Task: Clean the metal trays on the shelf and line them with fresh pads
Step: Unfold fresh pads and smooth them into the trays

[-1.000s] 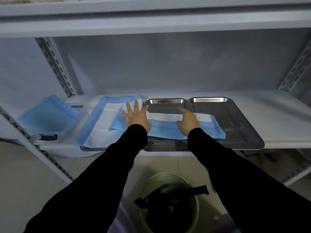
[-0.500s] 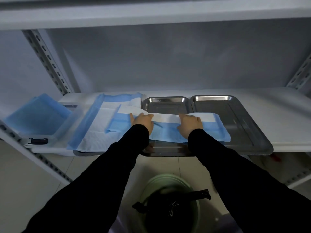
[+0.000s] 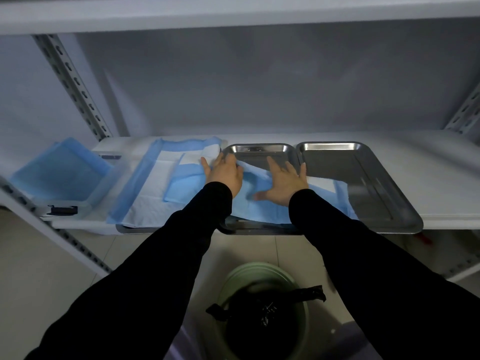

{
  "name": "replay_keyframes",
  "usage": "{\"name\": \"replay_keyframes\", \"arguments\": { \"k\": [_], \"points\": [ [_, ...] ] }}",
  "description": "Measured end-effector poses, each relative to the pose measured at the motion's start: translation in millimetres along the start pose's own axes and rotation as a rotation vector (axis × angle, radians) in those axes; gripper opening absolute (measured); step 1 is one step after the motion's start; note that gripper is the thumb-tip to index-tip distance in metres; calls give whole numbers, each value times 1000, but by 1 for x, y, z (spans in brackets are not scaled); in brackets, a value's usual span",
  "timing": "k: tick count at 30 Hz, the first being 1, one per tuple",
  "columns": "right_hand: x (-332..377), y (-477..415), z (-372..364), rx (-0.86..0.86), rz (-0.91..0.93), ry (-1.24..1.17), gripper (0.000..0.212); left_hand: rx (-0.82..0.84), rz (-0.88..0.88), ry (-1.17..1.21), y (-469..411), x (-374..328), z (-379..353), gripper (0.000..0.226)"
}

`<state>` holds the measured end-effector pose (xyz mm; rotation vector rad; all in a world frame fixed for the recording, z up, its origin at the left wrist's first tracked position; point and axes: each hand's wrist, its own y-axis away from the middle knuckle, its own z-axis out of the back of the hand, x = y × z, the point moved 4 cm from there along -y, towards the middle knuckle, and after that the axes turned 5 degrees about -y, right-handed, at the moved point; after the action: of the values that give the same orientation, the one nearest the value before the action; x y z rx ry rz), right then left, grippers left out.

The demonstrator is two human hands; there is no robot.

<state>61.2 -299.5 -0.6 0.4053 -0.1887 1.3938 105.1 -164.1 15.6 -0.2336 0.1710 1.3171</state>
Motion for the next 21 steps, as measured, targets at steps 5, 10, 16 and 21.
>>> {"name": "replay_keyframes", "arguments": {
  "k": [5,10,16,21],
  "points": [
    [1,4,13,-188,4,44,62,-13,-68,-62,6,-4,12,48],
    [4,9,22,-296,54,132,33,-9,-124,-219,8,-5,22,51],
    [6,14,23,-156,48,151,42,-39,-174,-252,17,-2,28,54],
    [6,30,25,8,-15,45,70,50,-121,-177,26,1,28,59]
  ]
}}
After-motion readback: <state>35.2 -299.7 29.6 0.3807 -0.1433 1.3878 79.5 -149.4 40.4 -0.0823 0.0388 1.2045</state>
